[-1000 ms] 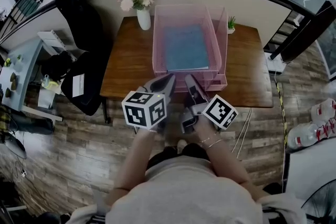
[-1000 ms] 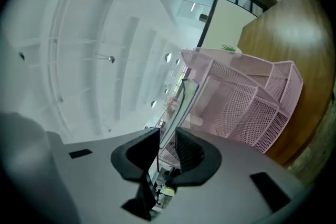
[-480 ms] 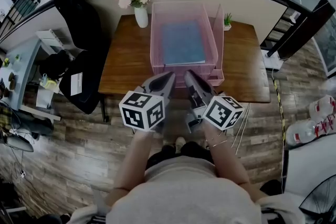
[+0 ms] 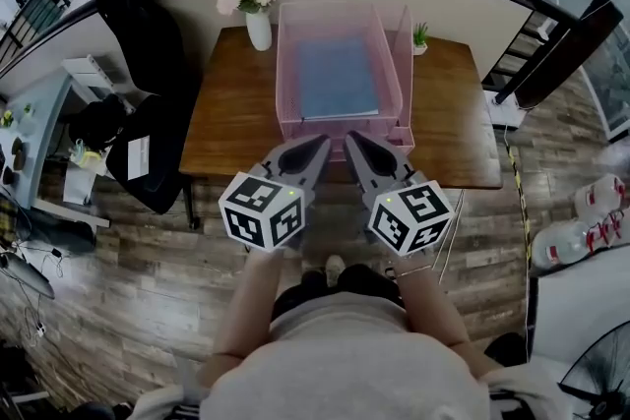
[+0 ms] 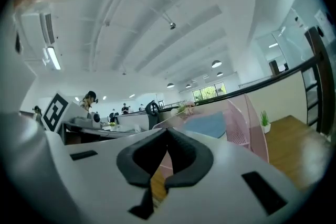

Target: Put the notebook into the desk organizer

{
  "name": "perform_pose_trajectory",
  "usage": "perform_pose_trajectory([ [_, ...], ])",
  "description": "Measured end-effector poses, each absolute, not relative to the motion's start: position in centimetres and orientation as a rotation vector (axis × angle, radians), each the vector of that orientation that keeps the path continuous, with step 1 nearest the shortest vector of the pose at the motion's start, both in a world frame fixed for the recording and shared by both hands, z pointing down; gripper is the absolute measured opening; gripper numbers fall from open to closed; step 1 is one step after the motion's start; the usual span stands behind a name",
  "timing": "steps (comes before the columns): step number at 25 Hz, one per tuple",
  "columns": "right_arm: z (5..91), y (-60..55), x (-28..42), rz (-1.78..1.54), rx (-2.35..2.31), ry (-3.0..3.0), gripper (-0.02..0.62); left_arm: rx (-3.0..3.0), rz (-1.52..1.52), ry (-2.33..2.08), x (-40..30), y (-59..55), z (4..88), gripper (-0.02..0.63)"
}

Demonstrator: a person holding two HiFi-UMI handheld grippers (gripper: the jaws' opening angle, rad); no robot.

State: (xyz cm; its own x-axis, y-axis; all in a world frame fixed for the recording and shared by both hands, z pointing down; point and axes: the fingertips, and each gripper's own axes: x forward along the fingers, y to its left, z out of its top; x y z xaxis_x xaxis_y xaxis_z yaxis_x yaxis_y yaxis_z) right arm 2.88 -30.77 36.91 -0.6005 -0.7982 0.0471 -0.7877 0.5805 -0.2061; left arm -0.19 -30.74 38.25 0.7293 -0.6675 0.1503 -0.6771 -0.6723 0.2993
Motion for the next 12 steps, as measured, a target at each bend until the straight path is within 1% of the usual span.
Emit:
perform_pose_trajectory([
  [3, 37.1, -30.7, 2.9, -0.192, -1.436, 2.813, -0.003, 2.588, 0.138, -1.077, -0.1, -30.8, 39.3, 0.014],
  [8, 37.8, -30.6, 2.8, -0.083, -1.491, 2.878, -0.002, 2.593, 0.218, -1.149, -0.5, -30.9, 40.0, 0.014],
  [12, 38.3, -30.5, 2.5, -0.092, -1.492, 2.899, -0.002, 2.623, 0.221, -1.178, -0.5, -30.7, 40.1, 0.014],
])
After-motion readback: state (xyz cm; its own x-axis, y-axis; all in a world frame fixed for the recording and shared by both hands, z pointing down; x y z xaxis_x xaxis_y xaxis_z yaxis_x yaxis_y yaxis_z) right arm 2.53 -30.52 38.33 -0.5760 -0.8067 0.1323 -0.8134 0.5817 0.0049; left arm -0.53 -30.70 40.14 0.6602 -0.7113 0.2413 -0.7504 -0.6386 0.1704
